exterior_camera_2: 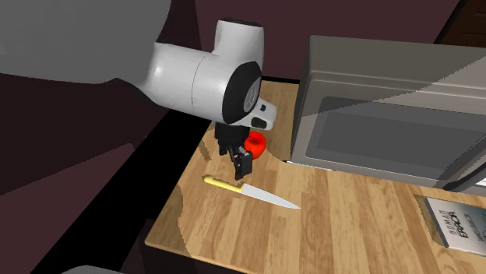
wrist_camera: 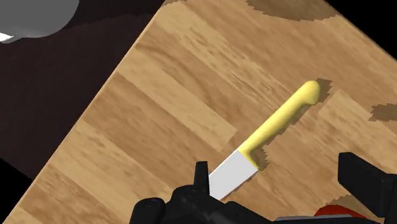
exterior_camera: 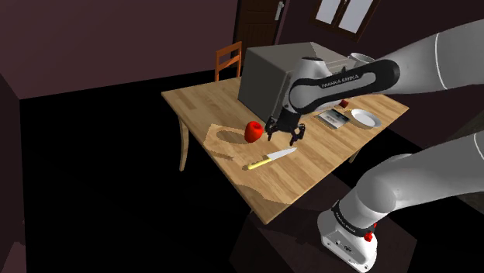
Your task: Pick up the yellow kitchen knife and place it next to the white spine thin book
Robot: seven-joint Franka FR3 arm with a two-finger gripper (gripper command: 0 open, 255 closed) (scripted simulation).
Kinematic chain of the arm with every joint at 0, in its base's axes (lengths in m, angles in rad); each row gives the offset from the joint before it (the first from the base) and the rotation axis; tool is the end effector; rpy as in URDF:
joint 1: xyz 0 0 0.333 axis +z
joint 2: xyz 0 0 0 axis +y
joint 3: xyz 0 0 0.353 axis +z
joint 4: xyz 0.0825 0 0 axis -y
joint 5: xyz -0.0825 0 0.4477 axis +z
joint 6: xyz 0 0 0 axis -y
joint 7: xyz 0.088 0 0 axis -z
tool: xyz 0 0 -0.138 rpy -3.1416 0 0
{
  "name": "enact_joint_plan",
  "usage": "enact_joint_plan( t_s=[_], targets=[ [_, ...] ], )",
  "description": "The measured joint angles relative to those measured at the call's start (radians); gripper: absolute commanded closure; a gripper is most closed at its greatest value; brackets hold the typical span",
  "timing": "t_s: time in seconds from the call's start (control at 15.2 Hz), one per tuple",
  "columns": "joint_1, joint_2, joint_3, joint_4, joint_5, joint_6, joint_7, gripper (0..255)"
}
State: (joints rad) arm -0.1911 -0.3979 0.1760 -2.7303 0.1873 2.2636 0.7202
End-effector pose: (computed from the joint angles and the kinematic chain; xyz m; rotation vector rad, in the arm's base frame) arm 0.3990 -0.0046 0.2953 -2.8023 1.3128 0.1393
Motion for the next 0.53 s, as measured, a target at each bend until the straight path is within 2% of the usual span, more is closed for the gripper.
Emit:
enact_joint_plan(
  t_s=[0.26, 0.53],
  targets=[
    [-0.047, 0.163, 0.041, -0.016, -0.006, 0.191, 0.175, 0],
    [-0.085, 0.313, 0.064, -0.013, -0.042, 0.346, 0.347, 0]
  ],
)
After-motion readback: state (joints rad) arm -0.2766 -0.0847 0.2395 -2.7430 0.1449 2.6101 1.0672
